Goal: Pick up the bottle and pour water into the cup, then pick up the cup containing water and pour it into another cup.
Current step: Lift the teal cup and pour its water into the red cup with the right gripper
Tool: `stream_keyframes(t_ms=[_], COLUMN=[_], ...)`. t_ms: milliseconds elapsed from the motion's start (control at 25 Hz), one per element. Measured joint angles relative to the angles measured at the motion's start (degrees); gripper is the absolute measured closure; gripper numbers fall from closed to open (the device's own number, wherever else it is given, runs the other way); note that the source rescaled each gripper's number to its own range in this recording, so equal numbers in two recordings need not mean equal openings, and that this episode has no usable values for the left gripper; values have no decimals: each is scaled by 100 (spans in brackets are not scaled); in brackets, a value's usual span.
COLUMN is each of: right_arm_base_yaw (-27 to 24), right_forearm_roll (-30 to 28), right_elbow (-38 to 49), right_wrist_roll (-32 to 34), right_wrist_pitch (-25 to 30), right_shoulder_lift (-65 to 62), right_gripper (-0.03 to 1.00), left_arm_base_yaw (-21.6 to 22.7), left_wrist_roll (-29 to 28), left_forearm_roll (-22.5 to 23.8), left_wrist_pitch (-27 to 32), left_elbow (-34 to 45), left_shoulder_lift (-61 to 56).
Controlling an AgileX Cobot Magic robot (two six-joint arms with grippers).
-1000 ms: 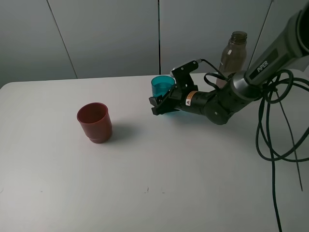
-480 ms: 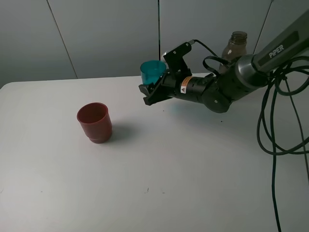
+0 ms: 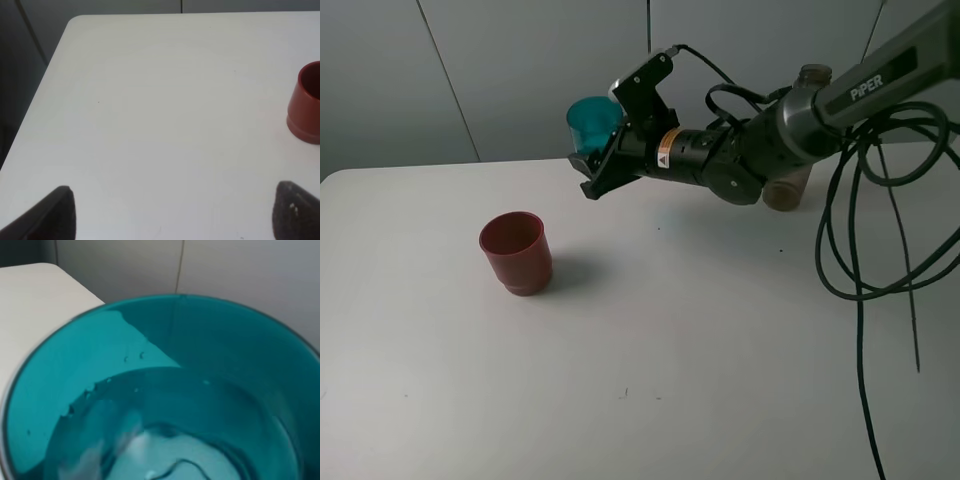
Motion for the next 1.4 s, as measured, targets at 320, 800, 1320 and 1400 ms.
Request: stream_keyframes(t_ms=[320, 800, 1320, 1400], right_arm_base_yaw=[191, 431, 454, 454], right_forearm_roll=[-404, -1024, -1037, -1037], right_elbow=[-678, -1169, -1169, -1169], right_wrist_roll=[226, 218, -283, -341], right_wrist_pitch=[355, 365, 284, 284], right_shoulder_lift=[278, 565, 565, 565], right_gripper=[89, 89, 89, 89], left_arm_base_yaw=[0, 0, 0, 0], left_wrist_roll=[0, 0, 0, 0], left_forearm_roll=[0, 0, 0, 0], left_wrist_pitch=[0, 0, 0, 0], left_elbow=[0, 0, 0, 0], left_shoulder_lift=[0, 0, 0, 0])
